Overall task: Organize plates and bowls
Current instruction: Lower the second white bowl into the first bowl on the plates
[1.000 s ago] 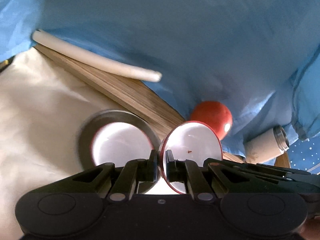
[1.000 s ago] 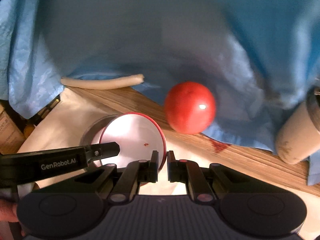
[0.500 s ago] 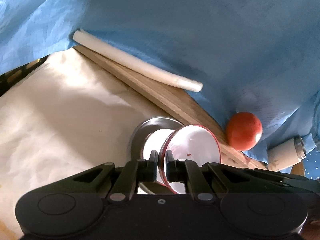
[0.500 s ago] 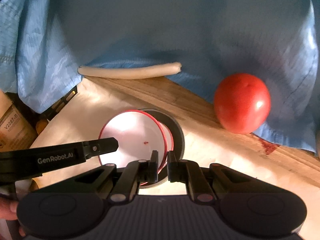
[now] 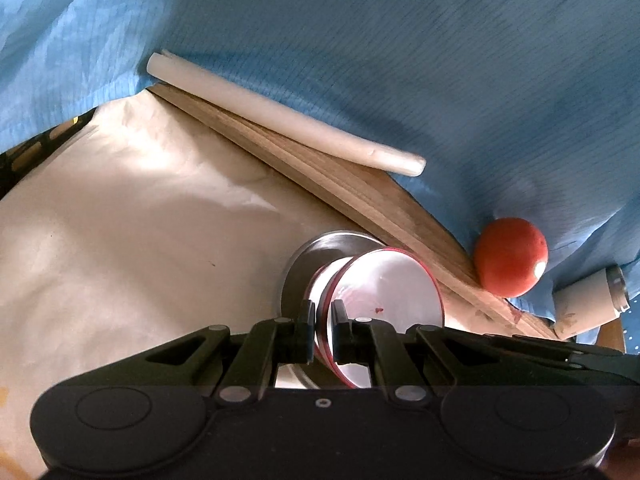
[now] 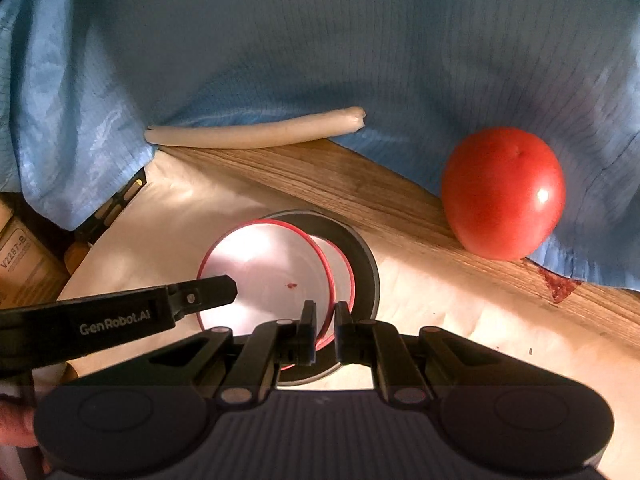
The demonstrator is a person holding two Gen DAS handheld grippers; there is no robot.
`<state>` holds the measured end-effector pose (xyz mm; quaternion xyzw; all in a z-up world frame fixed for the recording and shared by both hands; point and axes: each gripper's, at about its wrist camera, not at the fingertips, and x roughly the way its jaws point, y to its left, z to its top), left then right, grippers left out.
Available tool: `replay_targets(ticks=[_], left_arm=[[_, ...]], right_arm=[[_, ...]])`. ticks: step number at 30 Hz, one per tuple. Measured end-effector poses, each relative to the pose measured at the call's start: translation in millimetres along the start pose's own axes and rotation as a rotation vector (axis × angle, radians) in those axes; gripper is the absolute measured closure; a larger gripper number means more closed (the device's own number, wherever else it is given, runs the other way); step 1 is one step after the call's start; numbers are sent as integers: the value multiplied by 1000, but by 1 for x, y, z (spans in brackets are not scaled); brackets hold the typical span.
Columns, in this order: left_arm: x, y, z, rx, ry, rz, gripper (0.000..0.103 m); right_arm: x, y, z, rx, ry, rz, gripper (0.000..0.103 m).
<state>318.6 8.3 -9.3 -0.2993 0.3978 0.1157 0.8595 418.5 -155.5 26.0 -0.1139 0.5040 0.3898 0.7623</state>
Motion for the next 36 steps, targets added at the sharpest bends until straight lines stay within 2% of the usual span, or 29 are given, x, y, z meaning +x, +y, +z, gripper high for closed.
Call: replay_targets(ticks=[27, 36], left_arm=[[11, 1, 6, -3, 30, -3, 95], [13, 0, 5, -4, 36, -9, 88]], right_arm=[[10, 1, 4, 7, 32, -20, 92], [8, 0, 5, 11, 32, -32, 87]])
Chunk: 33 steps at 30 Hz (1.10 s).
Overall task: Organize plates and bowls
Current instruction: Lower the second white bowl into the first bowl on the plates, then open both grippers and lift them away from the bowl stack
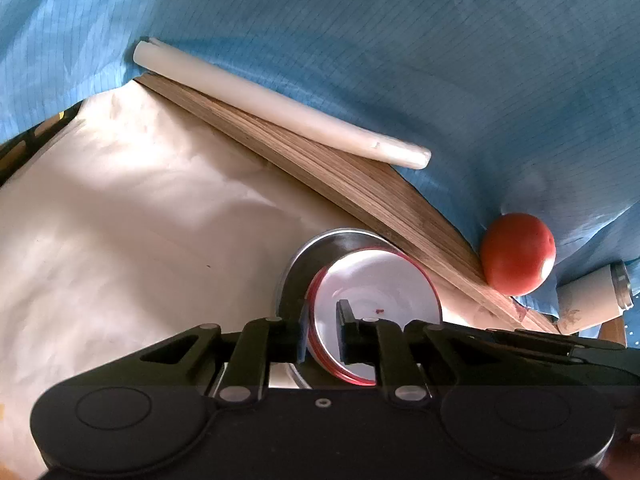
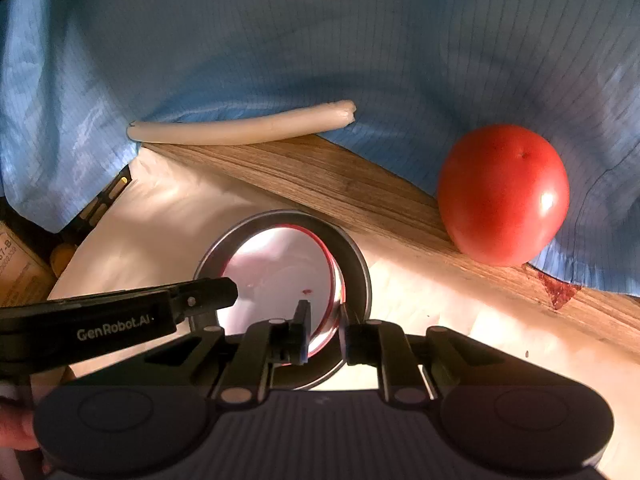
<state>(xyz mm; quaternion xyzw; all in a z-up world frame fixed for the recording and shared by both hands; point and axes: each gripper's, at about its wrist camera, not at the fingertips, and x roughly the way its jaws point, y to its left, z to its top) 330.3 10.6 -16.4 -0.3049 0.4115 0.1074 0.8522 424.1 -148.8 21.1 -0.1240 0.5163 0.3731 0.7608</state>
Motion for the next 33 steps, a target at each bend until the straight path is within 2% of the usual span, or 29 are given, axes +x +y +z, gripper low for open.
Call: replay_targets(ticks=[8, 14, 21, 23, 28, 33], left_arm=[[-2, 1, 0, -9, -6, -4, 85], [-7, 4, 1, -19, -17, -9, 75], [-13, 6, 3, -28, -34, -19, 71], [-15, 7, 3, -32, -40, -22, 67], [-18, 12, 5, -55, -54, -11, 55], [-23, 18, 9, -79, -77, 2, 40]], right_arm=[[-1, 1, 0, -5, 0, -4, 86], [-4, 1, 0, -9, -4, 1, 82], [-7, 5, 1, -20, -12, -9, 78], [-9, 7, 2, -26, -17, -13, 74], [-15, 13, 4, -47, -32, -23, 54], [-19, 16, 5, -57, -47, -31, 40]])
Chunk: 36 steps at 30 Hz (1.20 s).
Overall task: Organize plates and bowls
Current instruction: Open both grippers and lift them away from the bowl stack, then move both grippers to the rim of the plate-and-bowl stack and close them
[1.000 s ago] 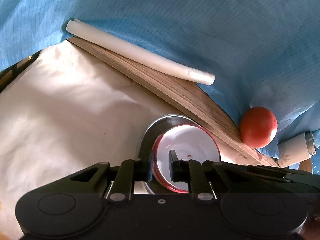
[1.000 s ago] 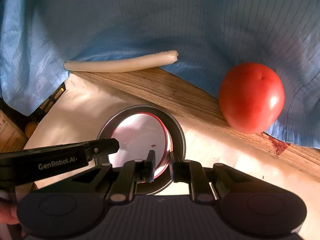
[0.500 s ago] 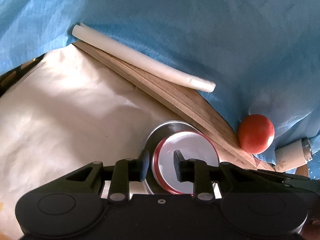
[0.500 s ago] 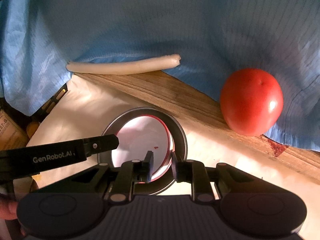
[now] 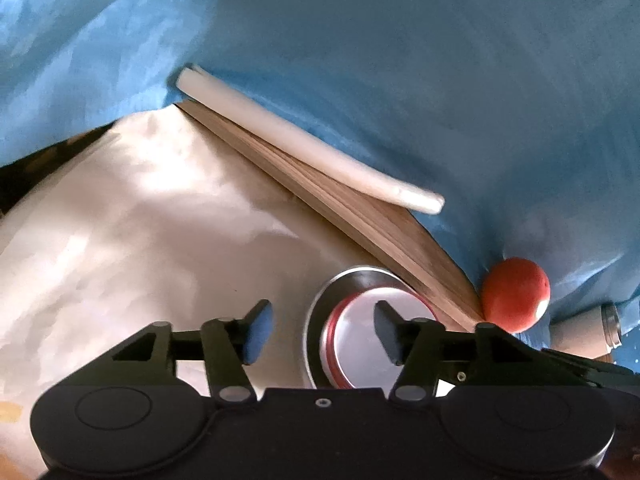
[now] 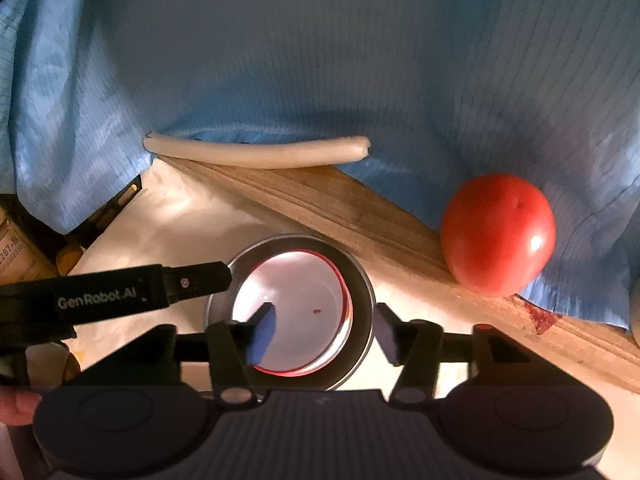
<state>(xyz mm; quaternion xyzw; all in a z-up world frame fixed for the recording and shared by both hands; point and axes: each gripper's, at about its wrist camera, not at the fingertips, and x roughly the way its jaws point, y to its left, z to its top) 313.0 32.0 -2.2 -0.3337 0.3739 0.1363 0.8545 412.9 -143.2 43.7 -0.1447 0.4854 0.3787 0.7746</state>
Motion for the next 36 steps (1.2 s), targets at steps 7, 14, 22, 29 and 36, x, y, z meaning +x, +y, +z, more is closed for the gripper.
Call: replay_targets(ticks=[7, 14, 22, 29, 36], left_arm=[[-5, 11, 4, -35, -25, 24, 17], [-5, 20, 7, -50, -24, 37, 1], [1, 24, 5, -28, 16, 57, 1], [5, 28, 1, -6, 49, 67, 1], [6, 33, -1, 27, 71, 82, 1]], right_arm=[[-1, 6, 2, -15, -8, -3, 20], [-3, 8, 2, -13, -24, -4, 3], [-9, 1, 0, -1, -17, -36, 1], [-9, -2, -4, -12, 21, -66, 1], [-11, -7, -12, -1, 42, -81, 1]])
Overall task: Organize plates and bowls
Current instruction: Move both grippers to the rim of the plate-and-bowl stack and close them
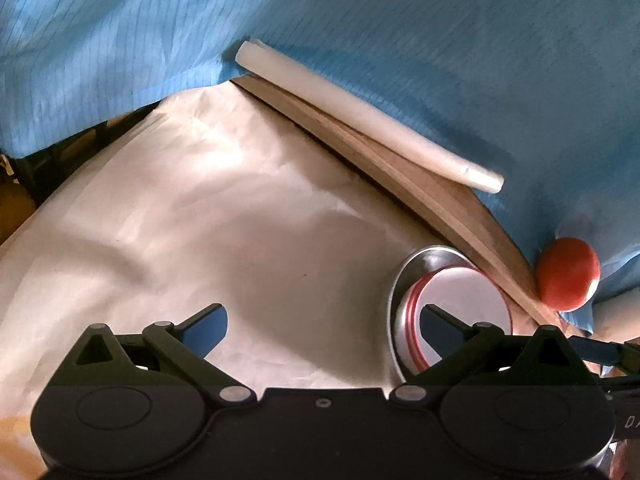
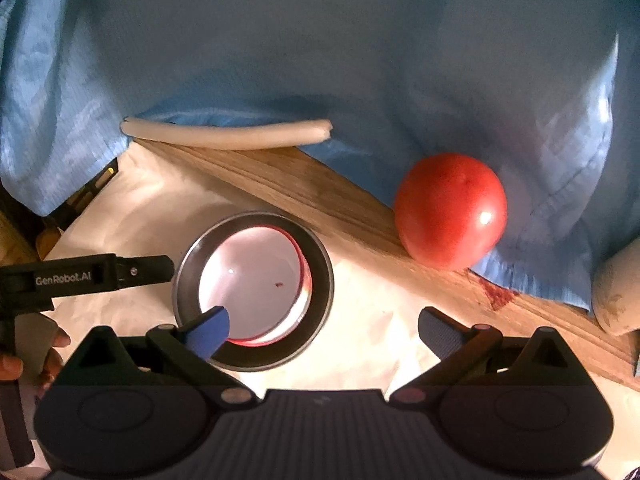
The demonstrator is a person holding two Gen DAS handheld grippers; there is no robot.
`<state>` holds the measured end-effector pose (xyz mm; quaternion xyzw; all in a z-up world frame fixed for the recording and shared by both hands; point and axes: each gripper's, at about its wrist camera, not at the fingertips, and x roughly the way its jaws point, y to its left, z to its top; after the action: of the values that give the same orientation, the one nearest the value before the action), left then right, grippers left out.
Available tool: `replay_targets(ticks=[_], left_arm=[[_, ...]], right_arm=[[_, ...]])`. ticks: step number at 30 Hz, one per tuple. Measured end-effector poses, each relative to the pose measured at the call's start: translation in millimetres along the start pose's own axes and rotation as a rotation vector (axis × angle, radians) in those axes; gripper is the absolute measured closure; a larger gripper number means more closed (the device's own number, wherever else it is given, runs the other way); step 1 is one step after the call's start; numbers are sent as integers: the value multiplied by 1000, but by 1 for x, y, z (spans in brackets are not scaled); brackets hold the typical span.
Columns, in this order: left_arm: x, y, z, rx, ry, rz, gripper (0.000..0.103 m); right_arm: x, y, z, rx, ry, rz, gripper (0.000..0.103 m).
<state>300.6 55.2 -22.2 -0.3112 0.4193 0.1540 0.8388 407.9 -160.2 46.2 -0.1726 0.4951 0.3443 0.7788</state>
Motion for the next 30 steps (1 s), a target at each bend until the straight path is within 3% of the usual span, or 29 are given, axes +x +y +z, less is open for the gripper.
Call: replay_targets(ticks=[14, 20, 30], left_arm=[[9, 1, 0, 25, 39, 27, 1], [14, 0, -1, 26, 71, 18, 1], [24, -4, 1, 70, 91, 68, 1]], right_arm=[[6, 1, 2, -29, 56, -22, 1], [15, 1, 0, -60, 100, -84, 1], [33, -4, 0, -44, 125, -108, 2]])
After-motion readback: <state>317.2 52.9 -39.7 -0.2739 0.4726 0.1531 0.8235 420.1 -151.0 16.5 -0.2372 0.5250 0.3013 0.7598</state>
